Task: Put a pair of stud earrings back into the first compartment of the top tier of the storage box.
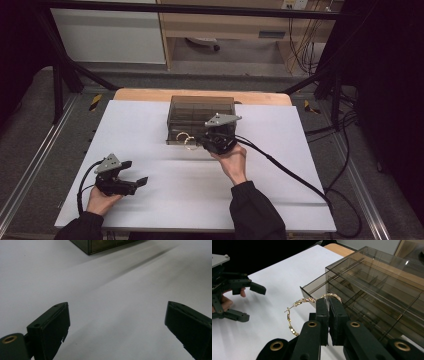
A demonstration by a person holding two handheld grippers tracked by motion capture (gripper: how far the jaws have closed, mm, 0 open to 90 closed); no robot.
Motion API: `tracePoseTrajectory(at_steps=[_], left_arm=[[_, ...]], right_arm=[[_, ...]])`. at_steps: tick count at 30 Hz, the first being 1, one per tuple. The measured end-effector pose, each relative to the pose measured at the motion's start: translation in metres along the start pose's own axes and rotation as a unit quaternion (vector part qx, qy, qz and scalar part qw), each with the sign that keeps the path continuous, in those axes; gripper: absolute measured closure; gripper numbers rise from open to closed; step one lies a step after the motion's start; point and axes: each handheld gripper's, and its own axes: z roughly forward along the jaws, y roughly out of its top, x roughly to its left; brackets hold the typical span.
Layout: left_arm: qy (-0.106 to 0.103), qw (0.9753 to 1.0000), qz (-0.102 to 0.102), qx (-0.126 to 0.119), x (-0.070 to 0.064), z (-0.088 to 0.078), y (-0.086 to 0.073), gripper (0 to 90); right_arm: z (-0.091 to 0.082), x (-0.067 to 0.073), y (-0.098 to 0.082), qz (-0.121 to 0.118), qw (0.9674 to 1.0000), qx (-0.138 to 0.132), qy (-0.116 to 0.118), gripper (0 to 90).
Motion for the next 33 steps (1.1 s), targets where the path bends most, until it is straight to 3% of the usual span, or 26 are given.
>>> tracePoseTrajectory(at_steps=[33], left_arm=[[-0.001,1.0000,0.001,0.000,0.000,0.001,0.000,5.7]], right_arm=[[0.059,-0.013,0.017,0.026,0.9992,0.006,-0.030,86.7]])
